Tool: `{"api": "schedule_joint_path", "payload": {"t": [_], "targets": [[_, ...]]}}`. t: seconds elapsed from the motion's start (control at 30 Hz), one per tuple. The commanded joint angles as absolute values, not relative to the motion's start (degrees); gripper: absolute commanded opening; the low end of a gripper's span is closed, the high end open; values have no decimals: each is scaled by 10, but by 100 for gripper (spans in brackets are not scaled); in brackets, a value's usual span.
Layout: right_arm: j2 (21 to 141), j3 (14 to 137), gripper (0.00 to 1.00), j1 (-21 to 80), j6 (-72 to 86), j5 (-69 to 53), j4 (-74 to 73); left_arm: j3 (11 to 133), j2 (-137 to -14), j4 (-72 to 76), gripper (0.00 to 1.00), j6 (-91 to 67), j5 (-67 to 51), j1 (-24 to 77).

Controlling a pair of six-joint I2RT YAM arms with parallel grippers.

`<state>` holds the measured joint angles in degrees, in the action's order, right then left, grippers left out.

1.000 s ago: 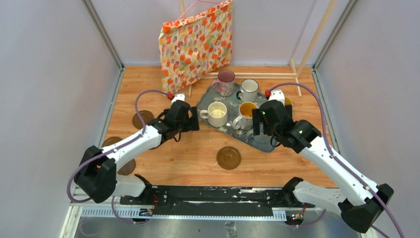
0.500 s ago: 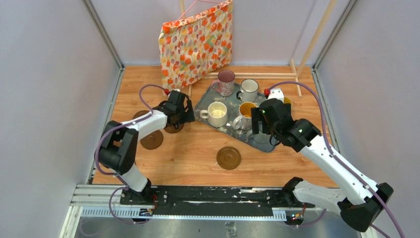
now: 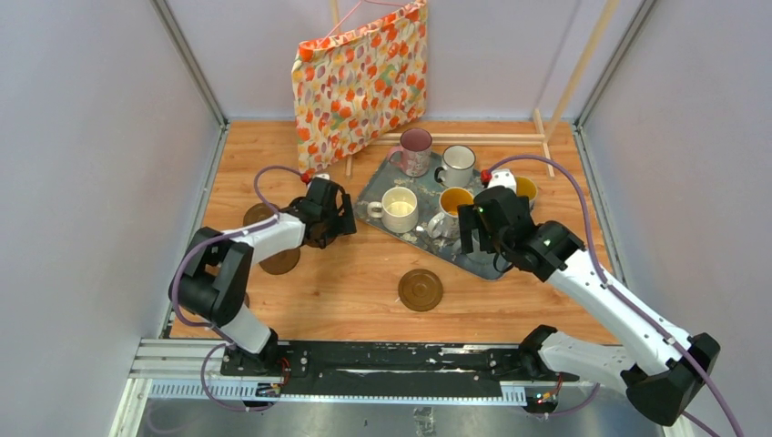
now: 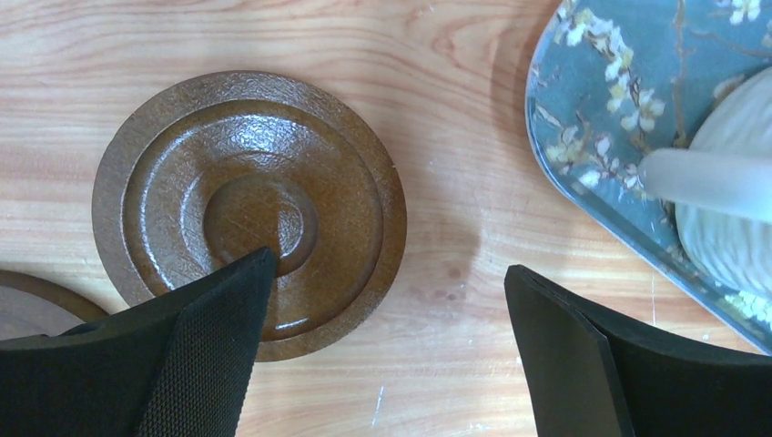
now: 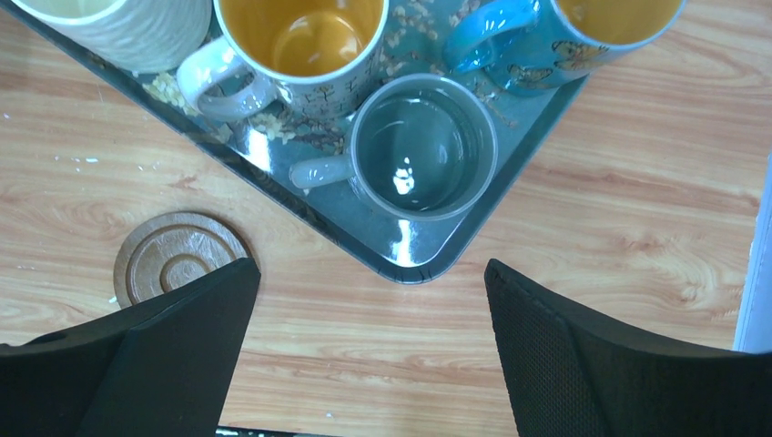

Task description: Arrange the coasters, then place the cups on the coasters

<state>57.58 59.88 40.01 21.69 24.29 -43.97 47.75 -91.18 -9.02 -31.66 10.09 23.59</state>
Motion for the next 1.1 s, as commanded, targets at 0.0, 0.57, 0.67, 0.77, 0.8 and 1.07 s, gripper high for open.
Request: {"api": "schedule_joint_path", "payload": {"t": [0.0, 0.57, 0.67, 0.77, 0.8, 1.07], "targets": [[567, 579, 99, 410, 232, 236, -446, 440, -894, -104, 100, -321, 83, 264], [548, 574, 99, 410, 234, 254, -448, 351, -771, -155, 100, -463, 134, 547], [545, 574, 99, 410, 235, 255, -448, 369, -788, -157, 100, -480, 140, 590], [539, 574, 99, 410, 233, 258, -449, 397, -817, -152, 100, -480, 137, 615], [537, 575, 99, 410, 234, 260, -450, 409, -832, -151, 100, -480, 135, 623], [515, 584, 99, 410, 233, 283, -469, 516, -936, -131, 100, -484, 100, 673]]}}
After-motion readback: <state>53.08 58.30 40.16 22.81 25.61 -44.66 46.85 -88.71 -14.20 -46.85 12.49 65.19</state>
